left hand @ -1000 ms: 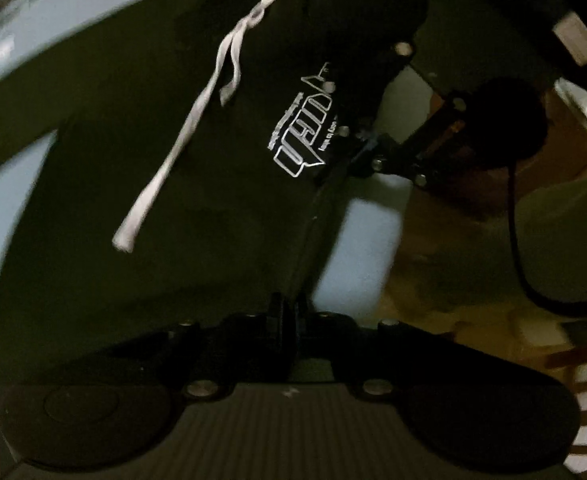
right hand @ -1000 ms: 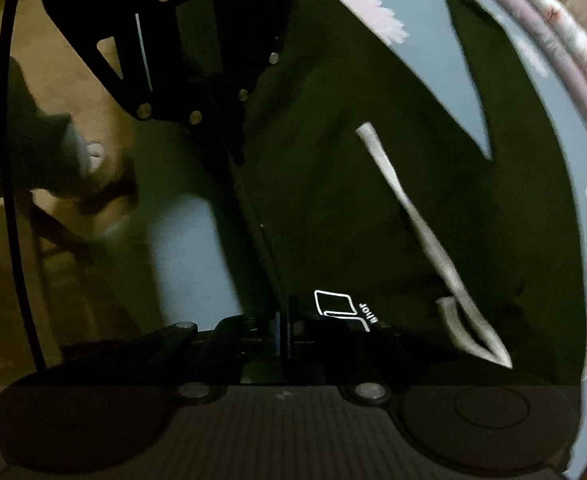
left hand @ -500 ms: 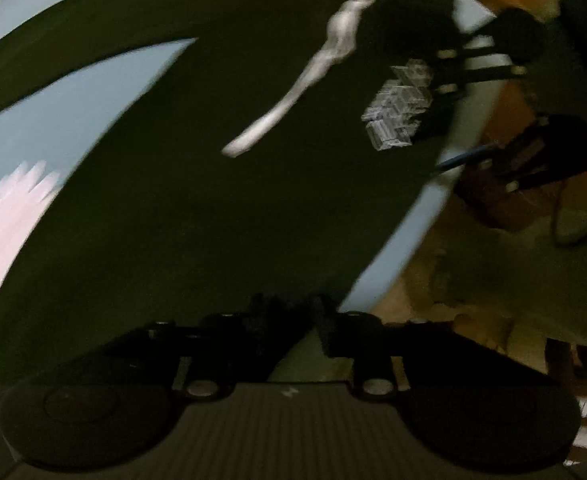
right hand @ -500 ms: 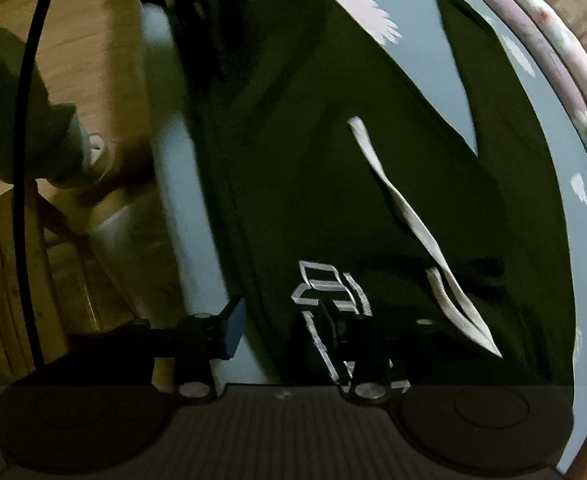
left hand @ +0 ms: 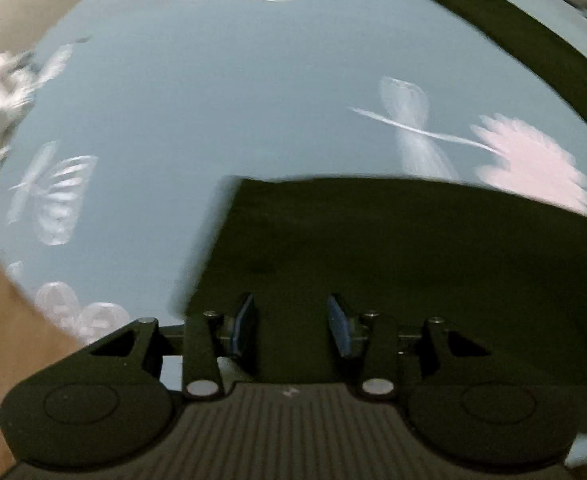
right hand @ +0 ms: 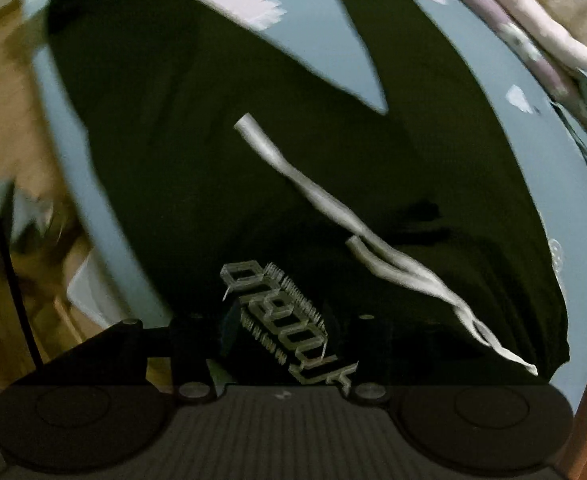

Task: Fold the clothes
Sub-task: 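Lower the shorts onto the bed and open both grippers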

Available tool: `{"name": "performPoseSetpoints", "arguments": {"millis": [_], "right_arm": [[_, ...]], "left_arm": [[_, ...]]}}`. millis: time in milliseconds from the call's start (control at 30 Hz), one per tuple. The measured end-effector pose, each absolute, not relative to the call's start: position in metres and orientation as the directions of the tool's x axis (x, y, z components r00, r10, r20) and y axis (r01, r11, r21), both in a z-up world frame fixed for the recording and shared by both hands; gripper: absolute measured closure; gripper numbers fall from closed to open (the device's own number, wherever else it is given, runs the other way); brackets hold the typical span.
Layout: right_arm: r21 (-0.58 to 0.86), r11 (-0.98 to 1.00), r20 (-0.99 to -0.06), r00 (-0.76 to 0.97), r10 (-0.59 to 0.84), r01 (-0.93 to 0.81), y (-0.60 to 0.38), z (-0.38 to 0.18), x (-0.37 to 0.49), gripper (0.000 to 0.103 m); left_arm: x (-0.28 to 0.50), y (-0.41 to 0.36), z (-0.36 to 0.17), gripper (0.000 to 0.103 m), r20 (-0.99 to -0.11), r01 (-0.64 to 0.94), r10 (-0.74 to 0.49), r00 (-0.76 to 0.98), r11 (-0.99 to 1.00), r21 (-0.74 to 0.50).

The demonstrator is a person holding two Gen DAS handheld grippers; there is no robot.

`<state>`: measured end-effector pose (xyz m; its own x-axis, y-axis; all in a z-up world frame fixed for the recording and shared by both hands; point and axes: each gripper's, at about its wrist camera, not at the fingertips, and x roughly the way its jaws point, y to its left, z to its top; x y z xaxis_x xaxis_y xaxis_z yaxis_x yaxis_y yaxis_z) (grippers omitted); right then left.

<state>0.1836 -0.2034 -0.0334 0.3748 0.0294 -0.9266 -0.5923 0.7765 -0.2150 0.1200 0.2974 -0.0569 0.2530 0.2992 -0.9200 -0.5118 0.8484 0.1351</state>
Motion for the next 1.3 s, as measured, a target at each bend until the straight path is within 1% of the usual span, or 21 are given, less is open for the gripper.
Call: {"name": "performPoseSetpoints", "arguments": {"millis": [67,100,133,300,367,400,500,533,567,600,633,700,733,767,833,1067,1267,1300], "right_arm": [[-0.194,0.805,-0.925,0.378,0.04,-0.561,-0.197,-0.03,0.194,0.047],[-0.185,0.813,-0.925,0.378,0.046,-0.552,-0.194,-0.029,0.199,0.047],[-0.176,0.818,-0.924,0.378,0.053,-0.547,-0.19,-0.028,0.204,0.047],[-0.188,0.805,-0.915,0.399,0.065,-0.563,-0.17,-0.026,0.221,0.047],[-0.194,0.8,-0.91,0.408,0.069,-0.567,-0.164,-0.025,0.226,0.047],[-0.197,0.799,-0.908,0.413,0.07,-0.569,-0.161,-0.024,0.228,0.047],[-0.197,0.803,-0.905,0.42,0.072,-0.562,-0.155,-0.027,0.235,0.046],[-0.194,0.806,-0.904,0.42,0.073,-0.559,-0.153,-0.028,0.237,0.046],[-0.19,0.809,-0.904,0.42,0.076,-0.556,-0.15,-0.028,0.239,0.046],[-0.185,0.811,-0.904,0.42,0.081,-0.555,-0.148,-0.028,0.24,0.046],[-0.18,0.812,-0.903,0.421,0.088,-0.555,-0.146,-0.028,0.241,0.046],[-0.172,0.812,-0.901,0.423,0.099,-0.557,-0.142,-0.026,0.242,0.046],[-0.172,0.81,-0.9,0.424,0.103,-0.561,-0.14,-0.026,0.242,0.046],[-0.173,0.808,-0.898,0.426,0.106,-0.564,-0.139,-0.026,0.242,0.046],[-0.18,0.804,-0.896,0.432,0.104,-0.567,-0.137,-0.026,0.242,0.046],[-0.197,0.816,-0.896,0.438,0.076,-0.544,-0.147,-0.026,0.246,0.046],[-0.207,0.821,-0.894,0.443,0.062,-0.532,-0.153,-0.026,0.246,0.046],[-0.207,0.822,-0.894,0.443,0.061,-0.53,-0.154,-0.025,0.247,0.044]], "left_arm": [[0.115,0.317,-0.061,0.059,-0.906,-0.539,0.331,0.265,0.829,0.146],[0.114,0.32,-0.062,0.056,-0.902,-0.544,0.333,0.274,0.827,0.14],[0.112,0.325,-0.064,0.054,-0.902,-0.544,0.328,0.282,0.829,0.131],[0.112,0.337,-0.08,0.05,-0.905,-0.518,0.301,0.301,0.848,0.11],[0.113,0.337,-0.086,0.042,-0.902,-0.527,0.314,0.297,0.842,0.119],[0.112,0.335,-0.087,0.035,-0.896,-0.537,0.335,0.293,0.832,0.136],[0.113,0.327,-0.089,0.035,-0.889,-0.556,0.366,0.275,0.815,0.163],[0.116,0.323,-0.089,0.04,-0.888,-0.557,0.374,0.266,0.812,0.175],[0.118,0.318,-0.089,0.041,-0.888,-0.558,0.382,0.257,0.809,0.186],[0.121,0.312,-0.089,0.048,-0.89,-0.553,0.379,0.252,0.812,0.189],[0.125,0.305,-0.089,0.062,-0.894,-0.546,0.374,0.248,0.816,0.19],[0.129,0.299,-0.089,0.072,-0.907,-0.538,0.348,0.237,0.824,0.175],[0.13,0.298,-0.089,0.078,-0.913,-0.537,0.338,0.227,0.826,0.172],[0.132,0.3,-0.089,0.081,-0.922,-0.542,0.319,0.222,0.826,0.155],[0.133,0.302,-0.085,0.083,-0.93,-0.544,0.293,0.221,0.828,0.132],[0.128,0.301,-0.058,0.083,-0.919,-0.534,0.309,0.246,0.834,0.137],[0.12,0.304,-0.054,0.083,-0.919,-0.525,0.33,0.214,0.832,0.177],[0.118,0.306,-0.054,0.083,-0.92,-0.528,0.332,0.207,0.83,0.181]]}}
